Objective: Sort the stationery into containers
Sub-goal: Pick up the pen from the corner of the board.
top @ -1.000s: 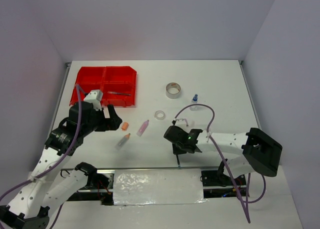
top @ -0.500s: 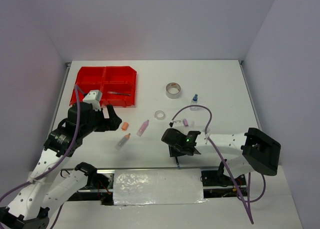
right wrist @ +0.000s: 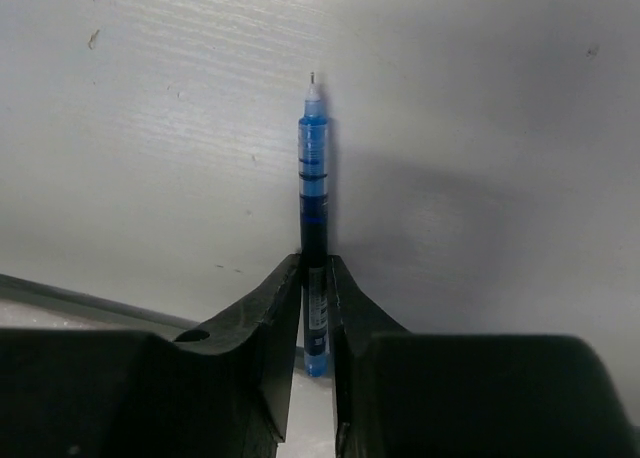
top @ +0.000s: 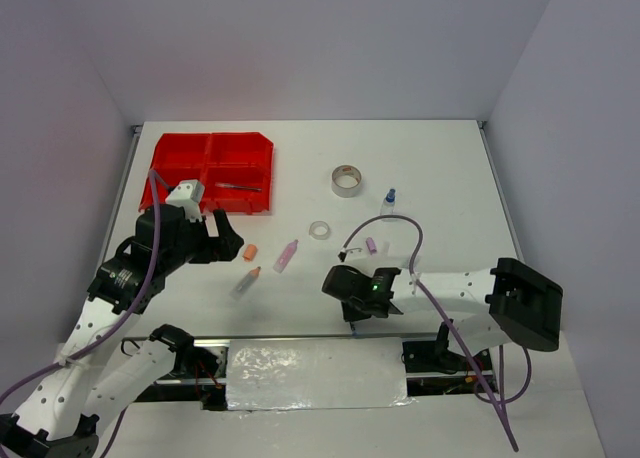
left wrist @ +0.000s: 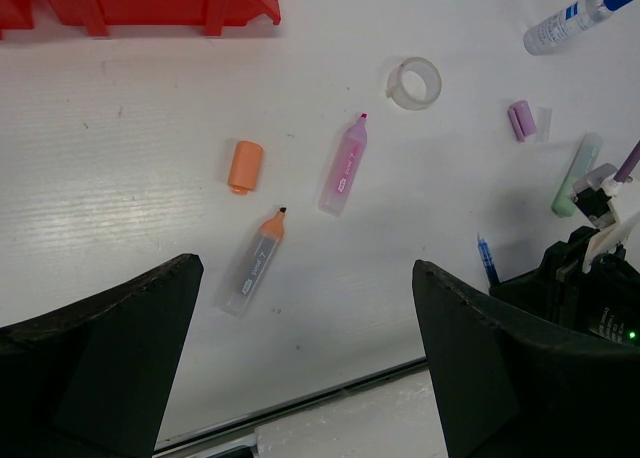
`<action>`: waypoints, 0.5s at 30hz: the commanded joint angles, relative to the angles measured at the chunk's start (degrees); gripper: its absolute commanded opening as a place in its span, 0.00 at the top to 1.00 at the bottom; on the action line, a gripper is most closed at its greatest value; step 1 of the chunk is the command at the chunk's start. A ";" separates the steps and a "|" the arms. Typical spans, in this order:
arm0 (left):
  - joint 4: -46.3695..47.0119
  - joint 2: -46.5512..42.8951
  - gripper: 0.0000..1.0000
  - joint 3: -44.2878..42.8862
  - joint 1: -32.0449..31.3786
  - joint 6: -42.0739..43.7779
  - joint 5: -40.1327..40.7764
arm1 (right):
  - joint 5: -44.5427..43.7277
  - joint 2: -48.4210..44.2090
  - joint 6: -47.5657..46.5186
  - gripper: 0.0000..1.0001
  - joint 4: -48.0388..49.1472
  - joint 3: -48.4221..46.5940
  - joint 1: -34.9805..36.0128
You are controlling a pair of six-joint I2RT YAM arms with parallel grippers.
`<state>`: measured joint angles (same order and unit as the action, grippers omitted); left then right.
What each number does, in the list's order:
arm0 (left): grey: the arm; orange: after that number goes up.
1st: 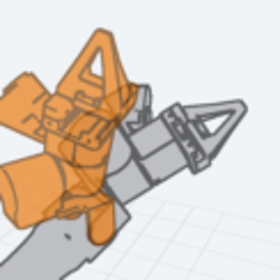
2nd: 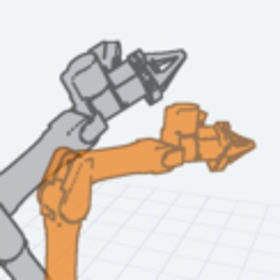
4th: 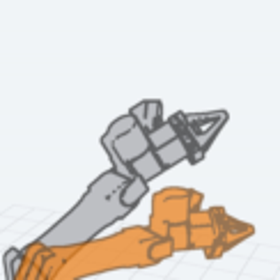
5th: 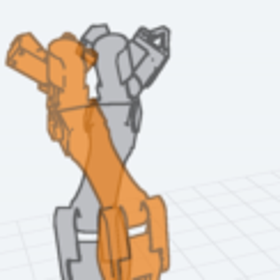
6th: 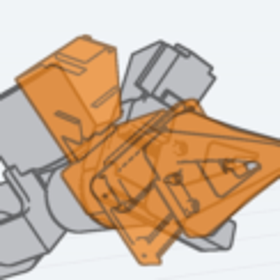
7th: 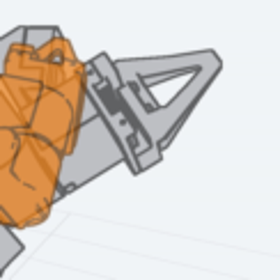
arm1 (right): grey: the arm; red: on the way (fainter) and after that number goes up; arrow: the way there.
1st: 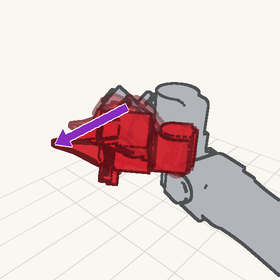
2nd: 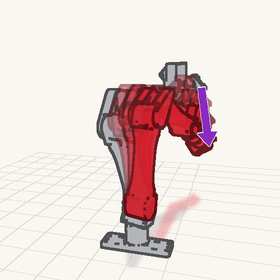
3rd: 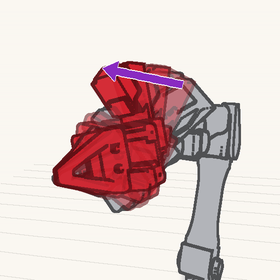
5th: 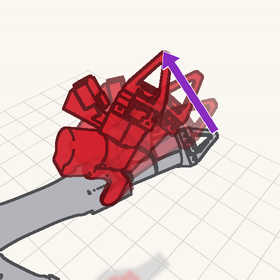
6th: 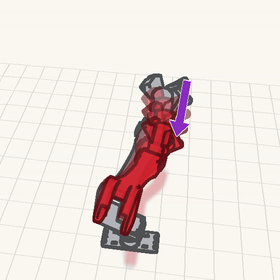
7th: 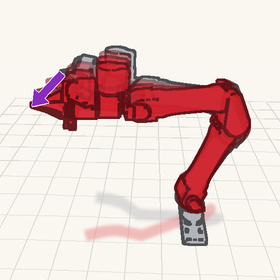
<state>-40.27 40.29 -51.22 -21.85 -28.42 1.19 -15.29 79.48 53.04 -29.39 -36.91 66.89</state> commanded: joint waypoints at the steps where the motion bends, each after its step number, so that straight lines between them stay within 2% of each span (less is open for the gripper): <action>1: 1.95 -0.65 0.01 0.16 -0.21 1.09 -0.49 | 6.06 4.45 -0.30 0.80 -3.41 5.44 0.96; 4: 1.86 -0.57 0.01 0.07 -0.21 1.00 -0.40 | 8.25 5.50 -1.97 0.90 1.43 5.97 0.96; 5: 1.95 -0.57 0.01 -0.10 -0.21 1.00 -0.40 | 8.43 5.42 -2.23 1.00 2.57 5.62 0.96; 7: 2.04 -0.48 0.01 -0.37 -0.21 1.00 -0.57 | 7.47 2.98 -2.59 1.00 2.49 5.00 1.31; 9: 2.83 -0.22 0.01 -0.72 -0.21 0.65 -0.75 | 3.27 -1.32 -1.01 1.00 -1.62 2.55 2.01; 11: 4.49 0.22 0.01 -0.72 -0.21 -0.22 -3.80 | -0.51 -10.89 0.92 1.00 -8.27 -0.60 2.80; 12: 7.37 0.92 0.01 -0.63 -0.21 -0.66 -4.70 | -4.88 -18.58 2.41 1.00 -10.23 -1.58 3.24; 14: 10.46 2.50 0.01 -0.81 -0.39 -2.50 -6.19 | -8.42 -26.53 3.56 1.00 -14.01 -2.47 3.16; 15: 12.22 5.47 0.01 -1.33 -1.17 -3.03 -6.46 | -10.96 -30.31 7.05 1.00 -16.47 -2.99 3.16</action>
<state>-36.07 42.13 -51.22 -22.02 -29.21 -1.78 -17.04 59.35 54.33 -35.99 -36.67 69.58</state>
